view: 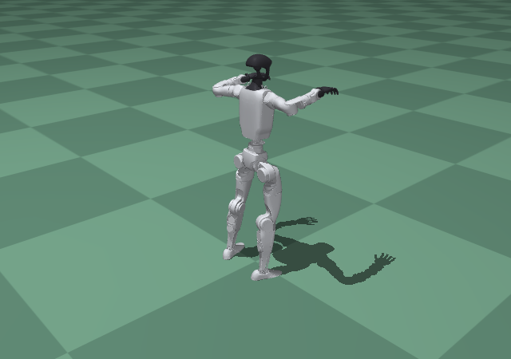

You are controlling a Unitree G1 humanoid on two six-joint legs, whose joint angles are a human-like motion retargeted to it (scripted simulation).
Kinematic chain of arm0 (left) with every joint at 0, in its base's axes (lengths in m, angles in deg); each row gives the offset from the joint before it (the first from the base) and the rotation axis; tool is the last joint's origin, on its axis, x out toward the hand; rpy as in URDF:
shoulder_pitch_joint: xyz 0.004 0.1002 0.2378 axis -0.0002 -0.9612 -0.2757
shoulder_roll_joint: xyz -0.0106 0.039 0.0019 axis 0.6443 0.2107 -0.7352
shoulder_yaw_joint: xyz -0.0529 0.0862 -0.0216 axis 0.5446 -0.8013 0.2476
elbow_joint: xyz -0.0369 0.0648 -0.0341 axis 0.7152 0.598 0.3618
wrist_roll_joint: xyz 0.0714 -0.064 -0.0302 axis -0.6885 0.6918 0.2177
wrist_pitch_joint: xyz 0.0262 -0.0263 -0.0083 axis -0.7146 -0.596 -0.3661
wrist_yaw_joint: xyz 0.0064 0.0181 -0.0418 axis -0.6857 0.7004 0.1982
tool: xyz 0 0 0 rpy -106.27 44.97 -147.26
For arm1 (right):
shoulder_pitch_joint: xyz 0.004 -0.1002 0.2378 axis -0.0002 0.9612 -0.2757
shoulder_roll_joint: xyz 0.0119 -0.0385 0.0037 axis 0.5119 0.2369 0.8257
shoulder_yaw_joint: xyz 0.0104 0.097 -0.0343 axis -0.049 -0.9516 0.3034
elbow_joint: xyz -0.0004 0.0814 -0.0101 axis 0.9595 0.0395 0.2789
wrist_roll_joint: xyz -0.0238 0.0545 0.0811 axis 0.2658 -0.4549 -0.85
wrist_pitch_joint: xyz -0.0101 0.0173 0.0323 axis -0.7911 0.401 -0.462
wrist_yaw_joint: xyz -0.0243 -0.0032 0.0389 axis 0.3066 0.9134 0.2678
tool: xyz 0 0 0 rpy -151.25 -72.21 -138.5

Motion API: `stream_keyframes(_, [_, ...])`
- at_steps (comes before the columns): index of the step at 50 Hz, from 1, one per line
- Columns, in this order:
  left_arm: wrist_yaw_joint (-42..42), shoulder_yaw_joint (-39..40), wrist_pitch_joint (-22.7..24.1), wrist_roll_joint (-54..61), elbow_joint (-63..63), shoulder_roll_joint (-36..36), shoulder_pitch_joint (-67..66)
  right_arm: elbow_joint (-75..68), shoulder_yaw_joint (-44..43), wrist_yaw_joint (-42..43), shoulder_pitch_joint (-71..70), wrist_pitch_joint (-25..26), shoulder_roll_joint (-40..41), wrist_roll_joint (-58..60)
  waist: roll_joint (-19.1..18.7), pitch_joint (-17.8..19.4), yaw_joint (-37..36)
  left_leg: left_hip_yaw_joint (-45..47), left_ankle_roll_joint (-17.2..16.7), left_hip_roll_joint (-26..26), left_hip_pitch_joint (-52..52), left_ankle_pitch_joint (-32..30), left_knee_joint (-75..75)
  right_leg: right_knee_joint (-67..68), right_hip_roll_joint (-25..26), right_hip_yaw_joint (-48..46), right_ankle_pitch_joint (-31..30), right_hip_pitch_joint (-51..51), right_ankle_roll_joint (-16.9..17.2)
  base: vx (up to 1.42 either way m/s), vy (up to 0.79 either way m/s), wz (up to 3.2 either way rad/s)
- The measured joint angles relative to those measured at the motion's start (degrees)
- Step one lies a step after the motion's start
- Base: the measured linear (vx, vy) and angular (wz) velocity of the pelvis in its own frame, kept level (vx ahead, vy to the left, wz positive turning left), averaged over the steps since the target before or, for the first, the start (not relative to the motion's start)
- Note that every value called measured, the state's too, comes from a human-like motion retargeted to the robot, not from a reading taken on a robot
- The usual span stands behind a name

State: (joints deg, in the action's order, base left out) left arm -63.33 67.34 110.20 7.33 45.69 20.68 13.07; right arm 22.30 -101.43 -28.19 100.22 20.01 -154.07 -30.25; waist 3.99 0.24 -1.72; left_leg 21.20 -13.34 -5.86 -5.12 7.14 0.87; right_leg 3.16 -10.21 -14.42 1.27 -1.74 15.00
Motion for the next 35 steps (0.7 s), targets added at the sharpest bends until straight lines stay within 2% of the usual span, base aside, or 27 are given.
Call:
stream_keyframes(11, [-0.06,-4.11,-0.08,-0.18,0.28,0.22,4.33,1.14,-7.99,0.02,7.99,-0.01,0.84,-0.65,-0.68,0.23,-1.27,0.13,-0.05,-0.07,0.08,-0.01,-0.02,-0.05,0.09,0.13,-0.07,0.13,0.0,0.0,0.0,0.0])
stream_keyframes(35, [0.12,-6.41,0.04,-0.15,0.41,0.42,6.55,1.29,-9.77,0.2,9.48,-0.04,0.98,-0.88,-1.05,0.23,-1.77,0.04,-0.11,-0.11,0.36,-0.05,-0.17,-0.13,0.1,0.03,-0.09,0.22,0.0,0.0,0.0,0.0])
